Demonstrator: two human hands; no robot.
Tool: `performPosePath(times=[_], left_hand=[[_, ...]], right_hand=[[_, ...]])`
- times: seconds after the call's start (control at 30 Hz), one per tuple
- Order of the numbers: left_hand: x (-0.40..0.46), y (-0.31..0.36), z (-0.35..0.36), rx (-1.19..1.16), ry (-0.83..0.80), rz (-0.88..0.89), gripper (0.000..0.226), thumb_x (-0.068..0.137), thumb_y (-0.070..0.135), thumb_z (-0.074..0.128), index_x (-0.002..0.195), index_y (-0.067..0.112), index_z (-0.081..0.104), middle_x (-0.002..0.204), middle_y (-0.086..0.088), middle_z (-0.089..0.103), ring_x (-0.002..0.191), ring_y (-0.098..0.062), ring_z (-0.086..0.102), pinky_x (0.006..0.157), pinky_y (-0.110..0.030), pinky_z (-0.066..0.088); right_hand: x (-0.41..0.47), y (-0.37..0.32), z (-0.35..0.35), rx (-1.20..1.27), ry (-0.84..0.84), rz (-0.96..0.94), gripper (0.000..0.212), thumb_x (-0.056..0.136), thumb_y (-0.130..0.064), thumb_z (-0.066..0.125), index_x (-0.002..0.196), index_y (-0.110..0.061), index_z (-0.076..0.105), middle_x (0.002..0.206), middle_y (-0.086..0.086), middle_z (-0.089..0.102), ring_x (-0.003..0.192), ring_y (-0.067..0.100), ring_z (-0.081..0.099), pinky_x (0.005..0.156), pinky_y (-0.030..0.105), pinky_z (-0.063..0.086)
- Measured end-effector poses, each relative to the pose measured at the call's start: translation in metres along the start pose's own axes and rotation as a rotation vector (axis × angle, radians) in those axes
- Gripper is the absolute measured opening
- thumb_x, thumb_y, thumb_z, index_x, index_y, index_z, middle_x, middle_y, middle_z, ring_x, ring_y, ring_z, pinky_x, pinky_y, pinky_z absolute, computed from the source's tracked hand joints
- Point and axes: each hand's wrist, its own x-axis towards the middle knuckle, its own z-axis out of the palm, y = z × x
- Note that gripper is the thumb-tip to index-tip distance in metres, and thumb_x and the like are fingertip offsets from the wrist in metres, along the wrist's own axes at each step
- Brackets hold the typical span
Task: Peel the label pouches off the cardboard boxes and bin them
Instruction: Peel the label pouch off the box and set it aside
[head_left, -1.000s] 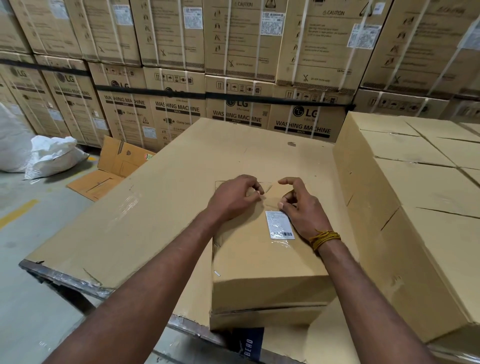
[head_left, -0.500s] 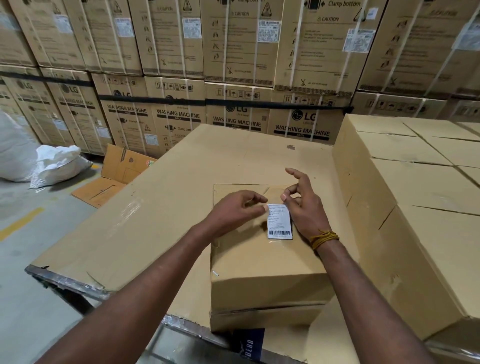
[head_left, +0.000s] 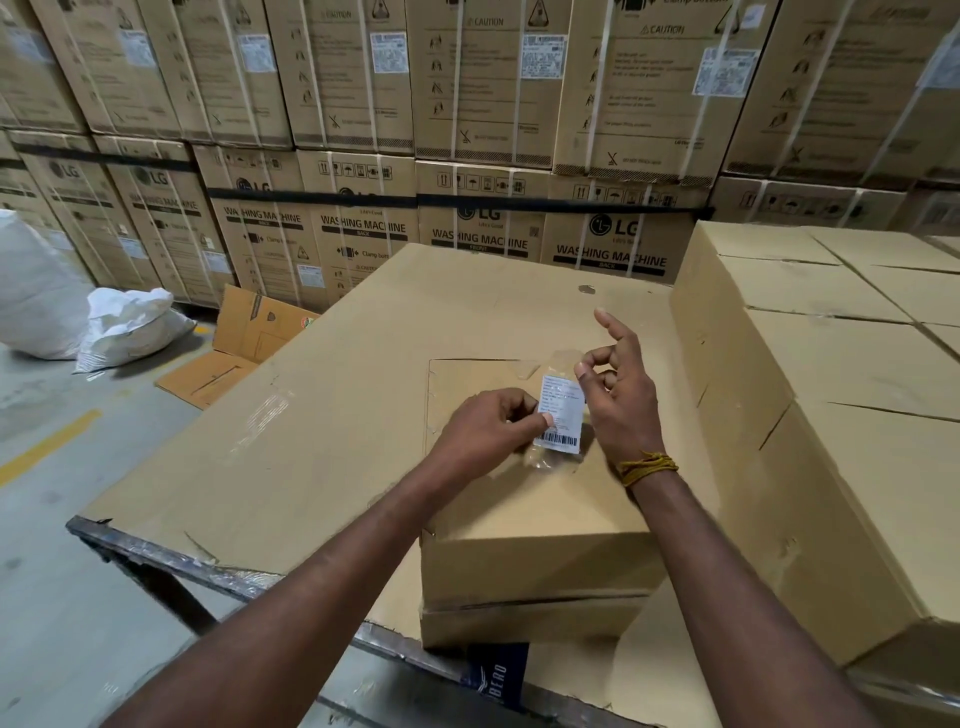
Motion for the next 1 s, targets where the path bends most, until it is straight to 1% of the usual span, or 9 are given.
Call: performPosePath(times=[0.1, 0.23, 0.4, 0.47, 0.53, 0.6, 0.67, 0.87, 1.0], left_hand=[[0.002, 0.001, 0.001, -0.049, 0.02, -0.018, 0.02, 0.09, 0.043, 0.065, 0.094, 0.023, 0.069, 0.087, 0.003, 0.076, 0.073, -0.015, 0.068, 0.079, -0.048, 0.056], [0.008, 0.003, -0.001, -0.154, 0.05, -0.03, 0.016, 0.095, 0.033, 0.064, 0.091, 0.017, 0.069, 0.086, -0.002, 0.076, 0.07, -0.017, 0.067, 0.067, -0.041, 0.05], [0.023, 0.0, -0.013, -0.225, 0.164, -0.086, 0.015, 0.094, 0.023, 0.061, 0.082, 0.019, 0.068, 0.078, 0.002, 0.073, 0.061, -0.009, 0.062, 0.058, -0.026, 0.043], [0.034, -0.004, -0.021, -0.272, 0.206, -0.112, 0.012, 0.092, 0.022, 0.062, 0.086, 0.016, 0.069, 0.083, -0.003, 0.074, 0.068, -0.013, 0.067, 0.062, -0.031, 0.048], [0.046, -0.007, -0.029, -0.287, 0.249, -0.124, 0.011, 0.092, 0.021, 0.062, 0.089, 0.015, 0.07, 0.087, -0.005, 0.075, 0.074, -0.018, 0.069, 0.061, -0.031, 0.05], [0.057, -0.008, -0.036, -0.264, 0.269, -0.119, 0.01, 0.093, 0.02, 0.061, 0.092, 0.015, 0.07, 0.085, 0.0, 0.075, 0.073, -0.016, 0.068, 0.055, -0.026, 0.047], [0.068, -0.01, -0.04, -0.256, 0.257, -0.106, 0.011, 0.093, 0.021, 0.061, 0.096, 0.015, 0.071, 0.085, -0.001, 0.076, 0.073, -0.016, 0.069, 0.057, -0.028, 0.048], [0.093, -0.009, -0.041, -0.282, 0.107, -0.086, 0.013, 0.095, 0.018, 0.06, 0.1, 0.011, 0.069, 0.086, -0.008, 0.074, 0.067, -0.021, 0.068, 0.05, -0.026, 0.048], [0.099, -0.015, -0.035, -0.217, 0.138, -0.072, 0.011, 0.092, 0.022, 0.061, 0.096, 0.019, 0.071, 0.086, -0.004, 0.076, 0.066, -0.015, 0.07, 0.05, -0.031, 0.053]], right_hand=[[0.0, -0.002, 0.001, 0.013, -0.008, -0.012, 0.059, 0.097, -0.008, 0.057, 0.148, -0.032, 0.037, 0.091, -0.003, 0.055, 0.067, 0.003, 0.053, 0.064, 0.022, 0.051], [0.0, -0.002, 0.002, 0.02, 0.005, -0.005, 0.063, 0.097, -0.011, 0.059, 0.149, -0.035, 0.034, 0.094, -0.006, 0.058, 0.071, 0.005, 0.059, 0.067, 0.021, 0.053], [0.0, 0.007, 0.002, -0.049, -0.008, 0.148, 0.058, 0.098, -0.03, 0.059, 0.149, -0.04, 0.033, 0.123, -0.007, 0.052, 0.097, 0.002, 0.058, 0.081, 0.016, 0.047], [0.001, 0.013, 0.002, -0.16, -0.121, 0.227, 0.053, 0.098, -0.033, 0.059, 0.147, -0.033, 0.041, 0.134, -0.002, 0.049, 0.11, 0.006, 0.056, 0.096, 0.025, 0.046], [-0.001, 0.014, 0.004, -0.415, -0.341, 0.176, 0.05, 0.098, -0.036, 0.056, 0.146, -0.026, 0.046, 0.147, 0.003, 0.045, 0.131, 0.016, 0.048, 0.112, 0.035, 0.037], [-0.006, 0.005, 0.011, -0.715, -0.59, 0.103, 0.052, 0.104, -0.041, 0.039, 0.153, -0.026, 0.033, 0.162, 0.001, 0.025, 0.149, 0.021, 0.024, 0.121, 0.04, 0.019], [-0.014, -0.006, 0.013, -0.832, -0.728, 0.141, 0.057, 0.106, -0.046, 0.022, 0.159, -0.026, 0.012, 0.167, -0.004, 0.002, 0.153, 0.018, 0.003, 0.124, 0.042, 0.004], [-0.078, -0.059, 0.0, -0.803, -0.87, 0.137, 0.065, 0.104, -0.054, 0.012, 0.156, -0.029, -0.015, 0.158, -0.016, -0.027, 0.149, 0.005, -0.02, 0.119, 0.025, -0.011], [-0.078, -0.069, 0.0, -0.826, -0.916, 0.182, 0.068, 0.101, -0.058, 0.011, 0.153, -0.03, -0.022, 0.153, -0.02, -0.033, 0.144, 0.0, -0.026, 0.115, 0.021, -0.015]])
